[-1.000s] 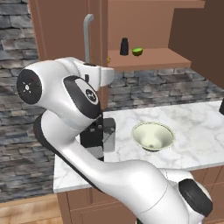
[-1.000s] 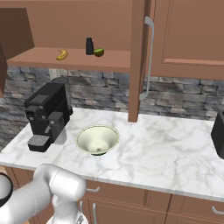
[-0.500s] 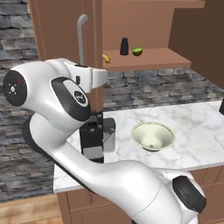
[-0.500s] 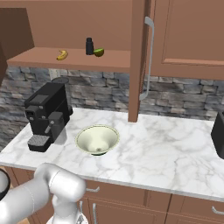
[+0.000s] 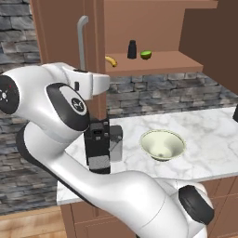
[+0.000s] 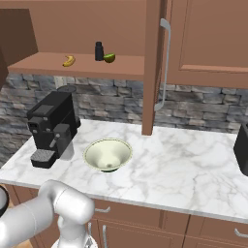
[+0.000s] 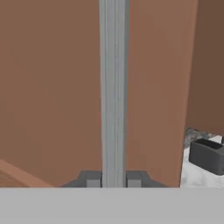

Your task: Open the cabinet. Pick the kiwi and banana from the cabinet and place them into the bowl. Then close the cabinet.

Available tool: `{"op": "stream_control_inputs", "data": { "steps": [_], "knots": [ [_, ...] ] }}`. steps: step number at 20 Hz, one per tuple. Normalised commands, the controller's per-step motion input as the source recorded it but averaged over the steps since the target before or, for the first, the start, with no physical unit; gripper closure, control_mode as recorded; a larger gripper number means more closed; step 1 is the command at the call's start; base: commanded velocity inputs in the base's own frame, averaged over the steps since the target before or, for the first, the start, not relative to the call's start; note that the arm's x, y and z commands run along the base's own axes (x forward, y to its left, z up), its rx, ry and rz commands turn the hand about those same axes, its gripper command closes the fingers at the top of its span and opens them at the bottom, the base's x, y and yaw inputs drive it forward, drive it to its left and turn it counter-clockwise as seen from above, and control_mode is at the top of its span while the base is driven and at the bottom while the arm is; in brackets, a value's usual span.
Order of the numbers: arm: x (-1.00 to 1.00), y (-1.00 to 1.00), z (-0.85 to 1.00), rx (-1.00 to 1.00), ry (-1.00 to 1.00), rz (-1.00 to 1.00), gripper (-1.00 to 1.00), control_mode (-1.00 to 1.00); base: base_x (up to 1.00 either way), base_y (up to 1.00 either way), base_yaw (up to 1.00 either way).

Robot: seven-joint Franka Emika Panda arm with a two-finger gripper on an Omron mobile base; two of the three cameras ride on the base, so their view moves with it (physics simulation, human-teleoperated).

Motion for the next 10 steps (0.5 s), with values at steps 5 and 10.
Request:
{"op": "stream_control_inputs", "data": {
  "steps": [5,10],
  "knots": [
    [0.0,0.0,-0.08,0.0,0.0,0.0,-1.0,-1.0,0.0,0.0,0.0],
    [-0.02,0.0,-0.03,0.01,0.0,0.0,-1.0,-1.0,0.0,0.0,0.0]
  ]
}}
